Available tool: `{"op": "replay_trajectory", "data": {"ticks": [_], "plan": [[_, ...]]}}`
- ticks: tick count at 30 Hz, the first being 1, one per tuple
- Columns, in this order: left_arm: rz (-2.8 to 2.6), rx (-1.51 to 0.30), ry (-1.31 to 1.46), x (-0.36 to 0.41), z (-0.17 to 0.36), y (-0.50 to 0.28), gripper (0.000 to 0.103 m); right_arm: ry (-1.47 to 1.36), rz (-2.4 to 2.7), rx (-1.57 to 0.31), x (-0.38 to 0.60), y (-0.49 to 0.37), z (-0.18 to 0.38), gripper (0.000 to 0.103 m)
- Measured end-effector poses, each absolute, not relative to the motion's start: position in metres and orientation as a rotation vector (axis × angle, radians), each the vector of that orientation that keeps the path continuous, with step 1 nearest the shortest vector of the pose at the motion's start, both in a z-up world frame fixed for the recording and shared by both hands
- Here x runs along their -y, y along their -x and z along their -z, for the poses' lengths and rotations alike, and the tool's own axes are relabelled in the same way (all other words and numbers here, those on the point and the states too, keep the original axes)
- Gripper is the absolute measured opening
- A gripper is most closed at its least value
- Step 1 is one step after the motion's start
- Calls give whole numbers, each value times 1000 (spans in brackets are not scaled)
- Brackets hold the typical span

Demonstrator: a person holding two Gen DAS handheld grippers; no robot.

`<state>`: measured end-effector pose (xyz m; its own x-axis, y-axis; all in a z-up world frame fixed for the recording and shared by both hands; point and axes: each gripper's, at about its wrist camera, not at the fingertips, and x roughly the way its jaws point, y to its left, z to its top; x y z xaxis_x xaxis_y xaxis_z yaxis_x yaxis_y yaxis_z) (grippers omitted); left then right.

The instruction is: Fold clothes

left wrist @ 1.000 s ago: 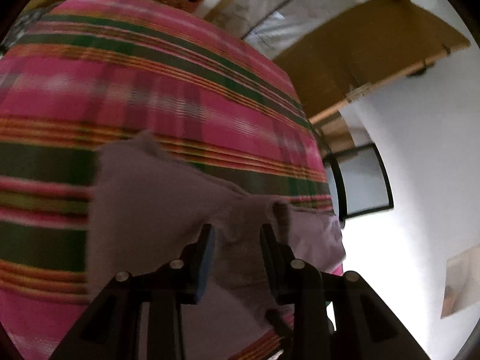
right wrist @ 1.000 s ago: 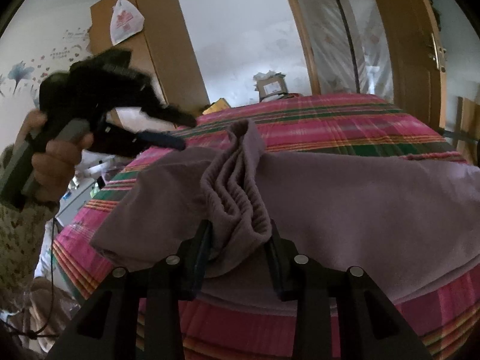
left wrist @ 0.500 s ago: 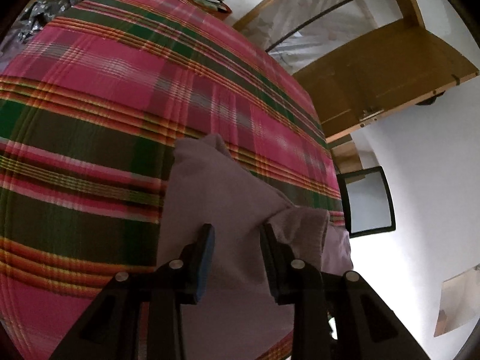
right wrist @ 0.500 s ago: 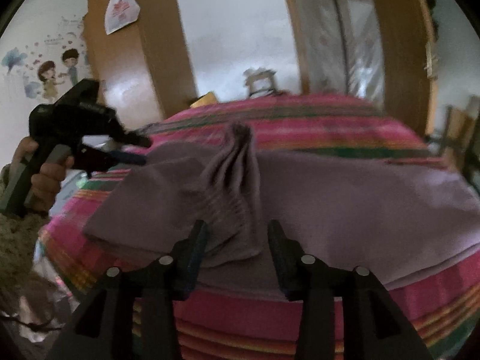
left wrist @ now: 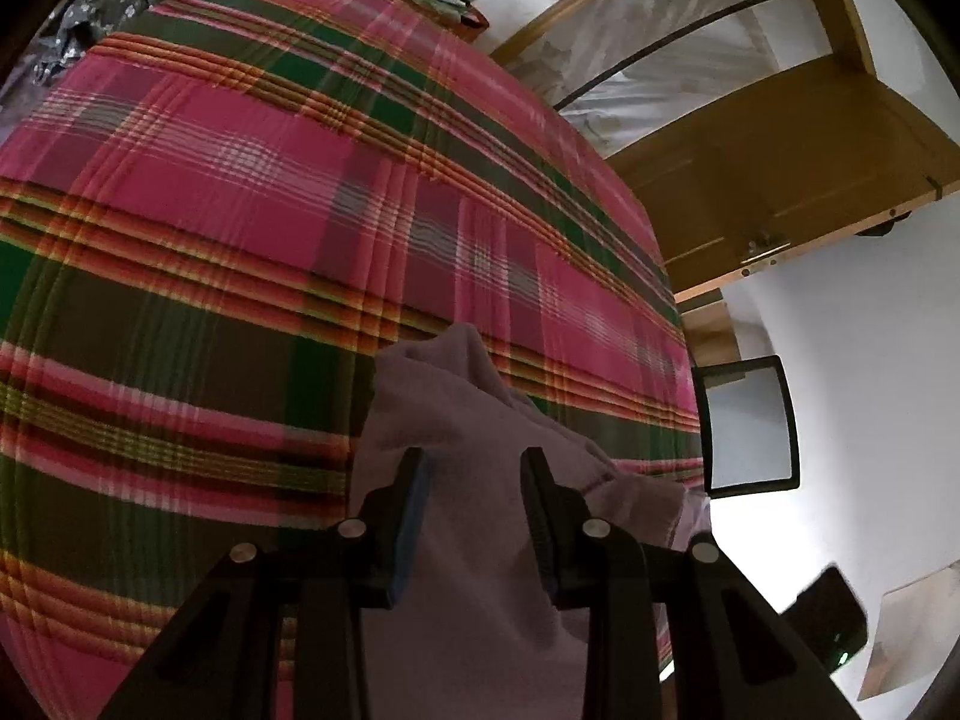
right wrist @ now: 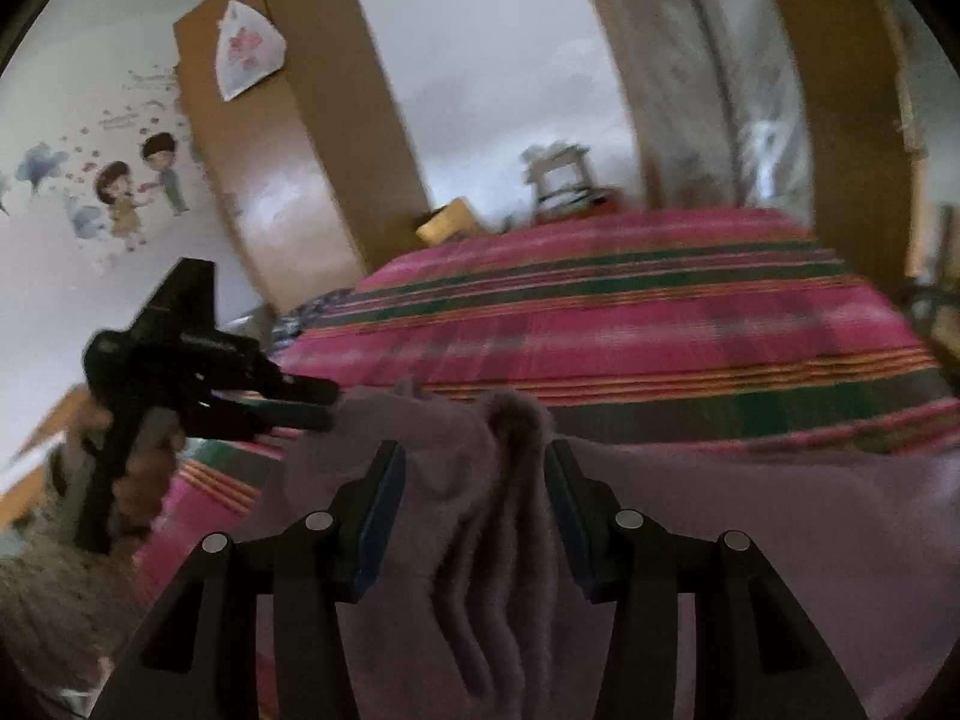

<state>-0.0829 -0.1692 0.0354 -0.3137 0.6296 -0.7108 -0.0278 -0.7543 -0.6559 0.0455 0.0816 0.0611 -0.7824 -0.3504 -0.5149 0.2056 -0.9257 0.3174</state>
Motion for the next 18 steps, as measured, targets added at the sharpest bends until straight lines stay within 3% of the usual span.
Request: {"op": "replay_trajectory", "data": {"ticks": [8,9,11,13,18], "plan": [[-2127,788,1525,170,-28,94,32,-997,2594,415,-73,3,-54,49],[-2126,789,1528,170,-28,95,32,-1006,2594,413,-73,4,-53,45],[-2124,781,1536,169,-26,96,32,-1010,2597,404,-74,6,-51,20],[-2121,793,1540,170,-25,98,32,-1000,2606,395,-77,5,-51,7],[-2154,810,1542,173,-23,99,32,-951,2641,413,-89,-2,-52,6]]}}
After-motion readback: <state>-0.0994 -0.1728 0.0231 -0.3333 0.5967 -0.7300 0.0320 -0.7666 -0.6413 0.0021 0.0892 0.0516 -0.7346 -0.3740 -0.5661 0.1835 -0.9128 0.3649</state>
